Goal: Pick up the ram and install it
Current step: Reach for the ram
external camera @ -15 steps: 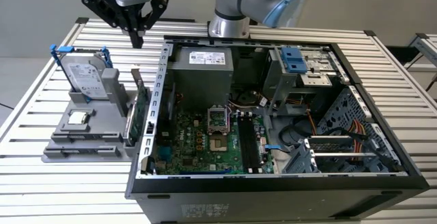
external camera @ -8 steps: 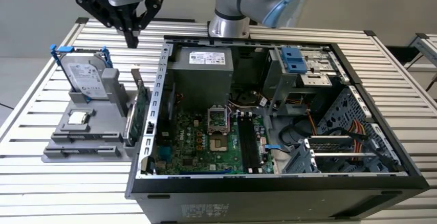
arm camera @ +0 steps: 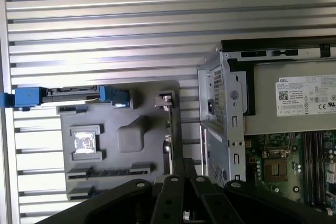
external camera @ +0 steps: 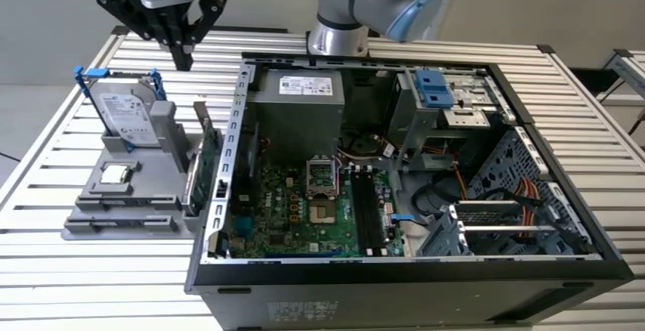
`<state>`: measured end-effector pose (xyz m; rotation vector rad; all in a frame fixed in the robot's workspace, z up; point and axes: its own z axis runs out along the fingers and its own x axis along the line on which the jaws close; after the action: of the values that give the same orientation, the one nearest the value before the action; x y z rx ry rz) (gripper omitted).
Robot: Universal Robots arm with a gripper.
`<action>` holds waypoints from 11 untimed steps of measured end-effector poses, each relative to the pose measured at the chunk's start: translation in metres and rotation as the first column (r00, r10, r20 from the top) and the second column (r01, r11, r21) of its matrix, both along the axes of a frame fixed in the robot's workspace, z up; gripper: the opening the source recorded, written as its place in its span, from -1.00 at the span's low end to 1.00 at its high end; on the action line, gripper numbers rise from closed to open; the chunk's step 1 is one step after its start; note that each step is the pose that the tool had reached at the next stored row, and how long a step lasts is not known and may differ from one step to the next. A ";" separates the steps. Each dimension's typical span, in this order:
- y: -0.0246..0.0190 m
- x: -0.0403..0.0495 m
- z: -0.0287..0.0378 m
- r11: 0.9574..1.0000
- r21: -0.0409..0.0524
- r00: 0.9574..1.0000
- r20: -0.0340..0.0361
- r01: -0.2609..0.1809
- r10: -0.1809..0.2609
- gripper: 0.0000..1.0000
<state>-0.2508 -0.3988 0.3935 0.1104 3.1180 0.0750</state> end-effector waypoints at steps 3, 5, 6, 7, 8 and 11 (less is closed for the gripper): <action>0.0000 -0.0055 0.0000 1.000 0.000 1.000 0.000 0.000 0.000 -1.00; 0.0000 -0.0090 0.0000 1.000 0.000 1.000 0.000 0.000 0.000 -1.00; 0.0000 -0.0107 0.0000 1.000 0.000 1.000 0.000 0.000 0.000 -1.00; 0.0000 -0.0124 0.0000 1.000 0.000 1.000 0.000 0.000 0.000 -1.00; 0.0000 -0.0142 0.0000 1.000 0.000 1.000 0.000 0.000 0.000 -1.00; 0.0000 -0.0195 0.0000 1.000 0.000 1.000 0.000 0.000 0.000 -1.00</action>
<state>-0.2703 -0.3988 0.3935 0.1104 3.1180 0.0750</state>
